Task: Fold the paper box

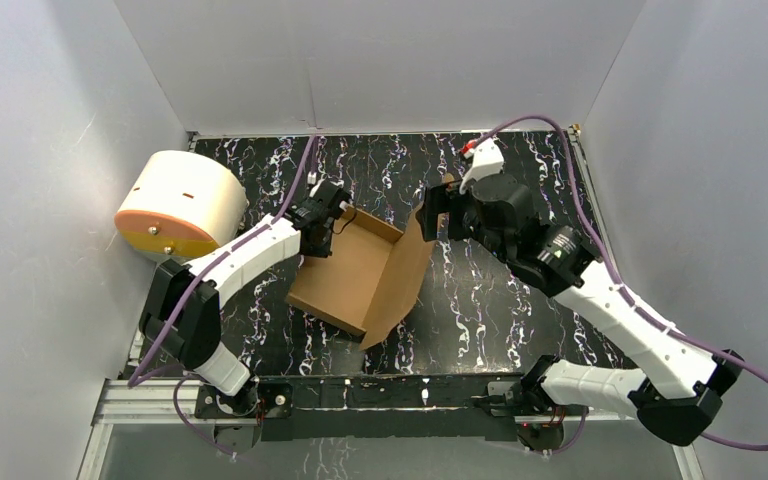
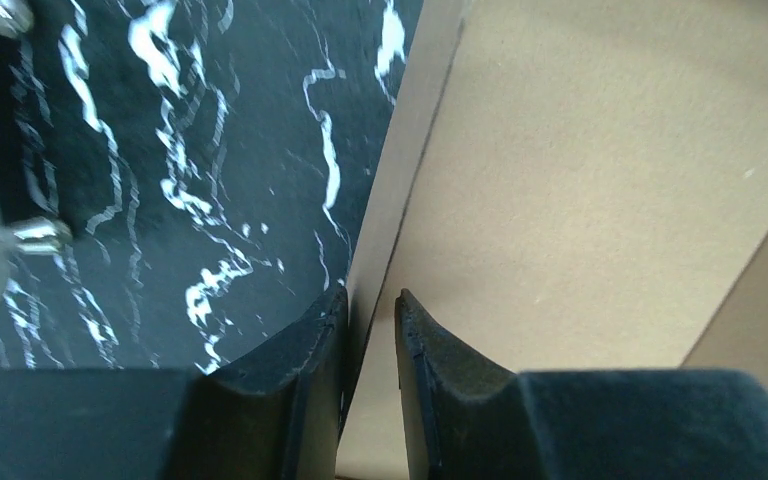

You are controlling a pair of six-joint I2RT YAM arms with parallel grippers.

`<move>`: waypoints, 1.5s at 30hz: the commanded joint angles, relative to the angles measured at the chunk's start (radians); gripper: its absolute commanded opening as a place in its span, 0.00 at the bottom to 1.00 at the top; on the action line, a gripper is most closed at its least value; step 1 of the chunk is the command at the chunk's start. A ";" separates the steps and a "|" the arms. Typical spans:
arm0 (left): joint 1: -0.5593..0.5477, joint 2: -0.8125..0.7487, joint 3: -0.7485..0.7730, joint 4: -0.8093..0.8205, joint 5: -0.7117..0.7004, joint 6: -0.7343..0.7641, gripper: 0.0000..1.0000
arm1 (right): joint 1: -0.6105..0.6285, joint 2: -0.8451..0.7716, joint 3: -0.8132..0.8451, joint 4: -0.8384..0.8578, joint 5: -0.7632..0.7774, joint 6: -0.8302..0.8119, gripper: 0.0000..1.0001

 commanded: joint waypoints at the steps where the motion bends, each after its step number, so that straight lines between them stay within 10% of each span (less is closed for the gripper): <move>1: 0.023 -0.036 -0.073 0.027 0.121 -0.141 0.22 | -0.006 0.071 0.137 -0.134 0.003 -0.062 0.99; 18: 0.106 -0.201 -0.192 0.123 0.293 -0.189 0.44 | -0.006 0.298 0.424 -0.173 -0.224 -0.114 0.99; 31: 0.214 -0.380 -0.176 0.131 0.155 0.030 0.68 | 0.052 0.510 0.640 -0.283 -0.230 -0.095 0.98; 45: 0.250 -0.489 -0.270 0.172 0.097 0.048 0.72 | 0.146 0.771 0.936 -0.588 0.043 -0.119 0.45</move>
